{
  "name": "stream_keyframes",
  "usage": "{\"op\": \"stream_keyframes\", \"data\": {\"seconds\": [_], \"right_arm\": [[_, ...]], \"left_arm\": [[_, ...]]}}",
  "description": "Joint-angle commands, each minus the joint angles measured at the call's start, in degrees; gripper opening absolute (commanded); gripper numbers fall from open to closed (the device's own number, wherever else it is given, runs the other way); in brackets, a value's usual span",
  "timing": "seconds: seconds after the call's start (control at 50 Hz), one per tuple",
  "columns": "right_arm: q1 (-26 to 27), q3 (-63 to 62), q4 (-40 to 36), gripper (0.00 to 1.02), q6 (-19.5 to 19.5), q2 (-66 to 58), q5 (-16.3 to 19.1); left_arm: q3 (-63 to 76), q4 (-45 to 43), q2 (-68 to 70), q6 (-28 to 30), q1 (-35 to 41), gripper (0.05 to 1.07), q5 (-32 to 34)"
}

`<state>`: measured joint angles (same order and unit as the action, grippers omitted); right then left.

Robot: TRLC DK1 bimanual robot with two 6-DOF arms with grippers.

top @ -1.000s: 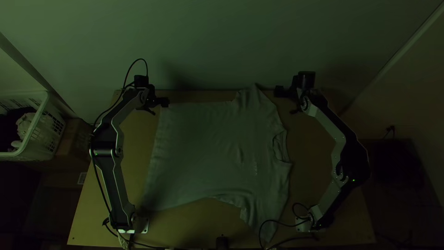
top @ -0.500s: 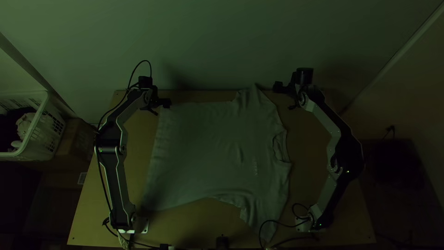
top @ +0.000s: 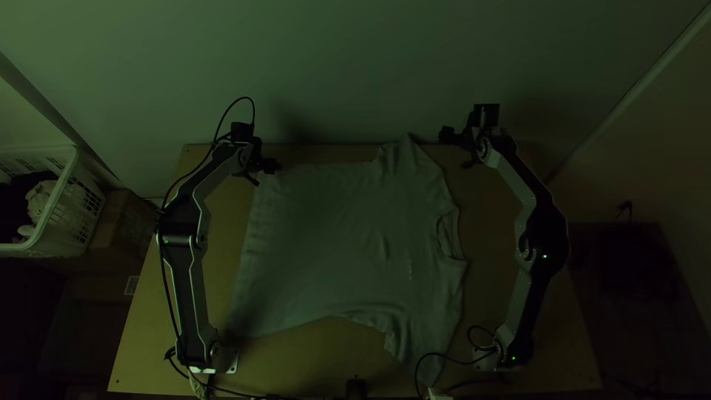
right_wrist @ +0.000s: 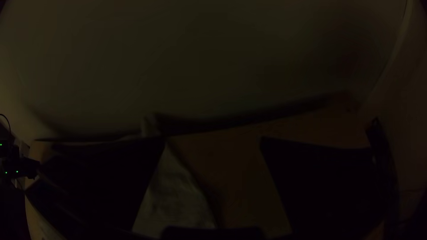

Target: Fold the t-shirt

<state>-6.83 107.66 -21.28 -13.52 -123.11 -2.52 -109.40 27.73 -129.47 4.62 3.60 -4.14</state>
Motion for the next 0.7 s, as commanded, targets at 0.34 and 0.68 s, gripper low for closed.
{"op": "stream_keyframes", "data": {"seconds": [0.34, 0.68], "right_arm": [[0.2, 8.6, -5.2, 0.98, -1.7, -6.1, 0.2], [0.0, 20.9, -15.9, 0.98, -2.0, -13.1, 0.1]], "left_arm": [[3.8, 1.7, -0.4, 2.0, -0.4, 0.22, 0.0], [3.5, 1.0, 0.8, 0.8, -2.1, 0.08, 0.3]]}}
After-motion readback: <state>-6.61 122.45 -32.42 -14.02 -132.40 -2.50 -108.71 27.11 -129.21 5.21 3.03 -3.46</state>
